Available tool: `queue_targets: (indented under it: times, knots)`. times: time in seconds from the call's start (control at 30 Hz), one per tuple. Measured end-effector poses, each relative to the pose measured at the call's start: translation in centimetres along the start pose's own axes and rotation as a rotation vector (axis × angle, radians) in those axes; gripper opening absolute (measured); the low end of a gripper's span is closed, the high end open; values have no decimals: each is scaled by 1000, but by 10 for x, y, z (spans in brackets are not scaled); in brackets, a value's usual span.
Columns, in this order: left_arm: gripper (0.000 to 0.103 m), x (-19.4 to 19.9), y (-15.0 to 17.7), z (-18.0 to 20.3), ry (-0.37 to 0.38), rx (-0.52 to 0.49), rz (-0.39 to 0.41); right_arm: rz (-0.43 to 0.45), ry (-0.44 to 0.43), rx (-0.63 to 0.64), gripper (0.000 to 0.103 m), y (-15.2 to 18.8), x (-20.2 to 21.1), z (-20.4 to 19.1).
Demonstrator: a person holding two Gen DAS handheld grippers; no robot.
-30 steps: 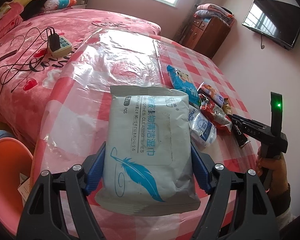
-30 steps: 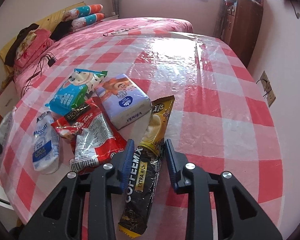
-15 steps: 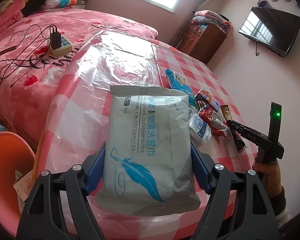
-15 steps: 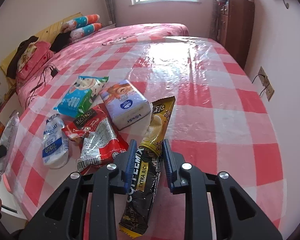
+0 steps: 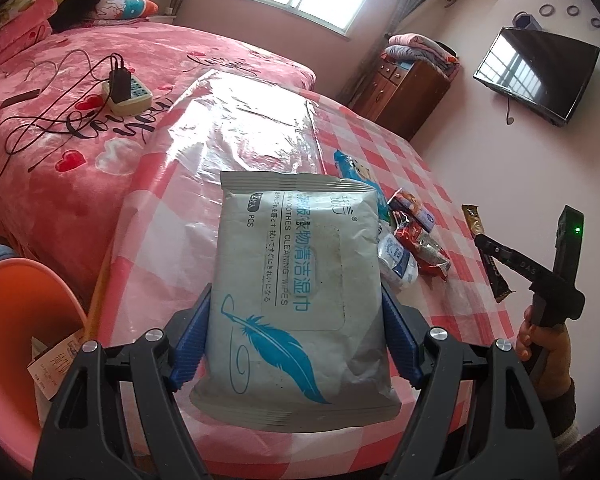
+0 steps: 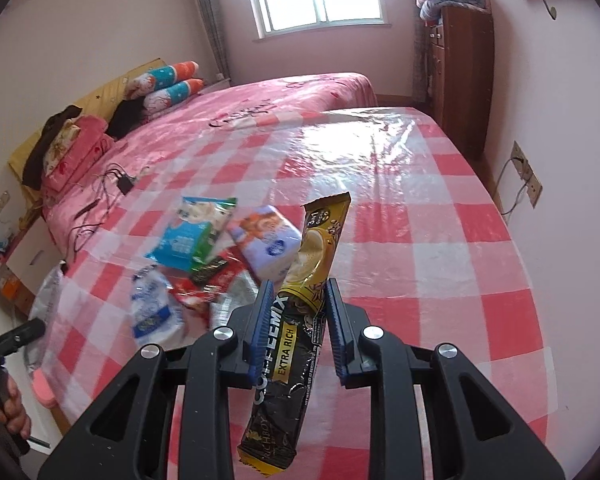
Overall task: Collect trash
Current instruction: 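Carry the wipes packet and COFFEEMIX stick over the orange bin and open both grippers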
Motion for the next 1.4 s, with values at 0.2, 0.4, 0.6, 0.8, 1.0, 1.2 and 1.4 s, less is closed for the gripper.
queue_targets:
  times: [0.2,0.4,0.6,0.8,1.0,1.2,1.4]
  knots:
    - [77,13,1,-13,-13,23,19,-6,-118,-34,28,-8,7,-35]
    - [77,26,2,-33,-41,58,38,-49,-262,-30,28,-4,4,-91]
    - [77,46,5,-66,-100,109,65,-133,-427,-9,28,12,-6,-160]
    - [77,68,12,-109,-186,175,88,-231,-581,78,28,36,-17,-244]
    - [77,92,20,-152,-285,242,113,-290,-694,179,28,56,-23,-317]
    - [78,106,34,-189,-371,312,102,-315,-778,248,29,68,-28,-373]
    - [83,118,44,-219,-455,387,102,-326,-800,213,62,75,-42,-393]
Point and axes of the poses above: each gripper's, at about its wrist camera, not at the fingertips, and x roughly against the way its jaws point, z to its right, y to its underside, the point moved 5 cm from there along -x, roughly the way its jaws point, and after that the axes turned 9 degrees about z, right-handed, at the moved point
